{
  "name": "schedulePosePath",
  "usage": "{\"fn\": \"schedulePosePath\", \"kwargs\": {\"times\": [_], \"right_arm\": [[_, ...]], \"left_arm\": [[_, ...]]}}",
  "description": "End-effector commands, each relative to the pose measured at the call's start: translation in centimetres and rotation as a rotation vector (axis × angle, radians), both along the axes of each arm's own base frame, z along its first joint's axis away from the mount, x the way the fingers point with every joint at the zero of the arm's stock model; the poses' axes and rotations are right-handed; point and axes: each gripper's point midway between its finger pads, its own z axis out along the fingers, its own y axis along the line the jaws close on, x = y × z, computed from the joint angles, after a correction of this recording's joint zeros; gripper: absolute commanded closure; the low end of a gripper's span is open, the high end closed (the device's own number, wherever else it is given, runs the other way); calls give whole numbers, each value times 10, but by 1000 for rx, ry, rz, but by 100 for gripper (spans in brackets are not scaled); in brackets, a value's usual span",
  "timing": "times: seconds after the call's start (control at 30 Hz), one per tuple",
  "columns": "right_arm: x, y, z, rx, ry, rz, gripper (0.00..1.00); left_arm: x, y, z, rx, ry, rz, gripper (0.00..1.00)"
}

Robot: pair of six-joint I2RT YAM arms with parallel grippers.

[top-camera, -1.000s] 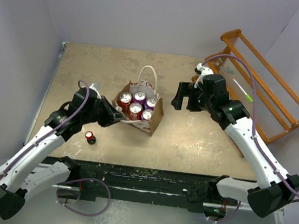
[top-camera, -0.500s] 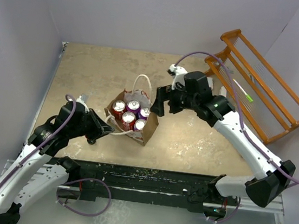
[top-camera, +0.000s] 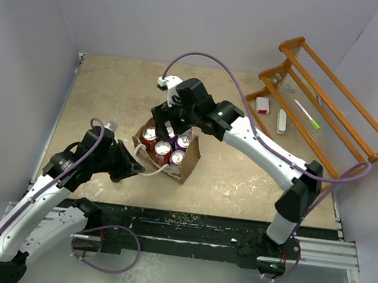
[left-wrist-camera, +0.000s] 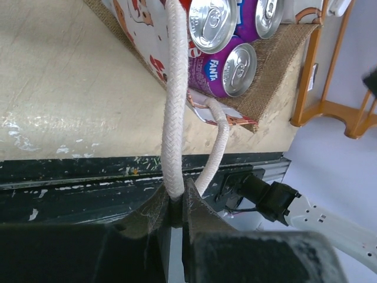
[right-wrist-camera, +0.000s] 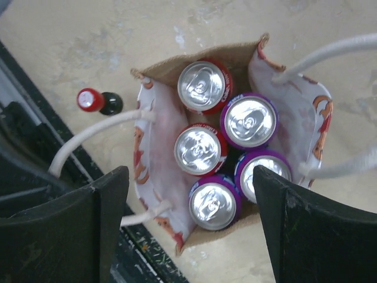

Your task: Take the beverage out of the canvas bag

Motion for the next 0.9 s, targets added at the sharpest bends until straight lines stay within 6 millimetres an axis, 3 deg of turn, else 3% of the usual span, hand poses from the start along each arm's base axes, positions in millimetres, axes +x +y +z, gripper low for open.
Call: {"fn": "schedulePosePath", "kwargs": {"times": [0.0,0.33,0.47,0.87], "right_arm": [[22,14,4,-85,-105,-1,15],[40,47,-35,-238,-159,41,18],[47,52,-47,-272,-168,45,24],[43,82,-78,-289,-171,105,28]], "left_arm": [[-5,3,1,28,7,-22,100],[1,6,-1,112,46,-49,100],[0,7,0,126,52,-55,100],[-8,16,1,186,67,-93,100]]}}
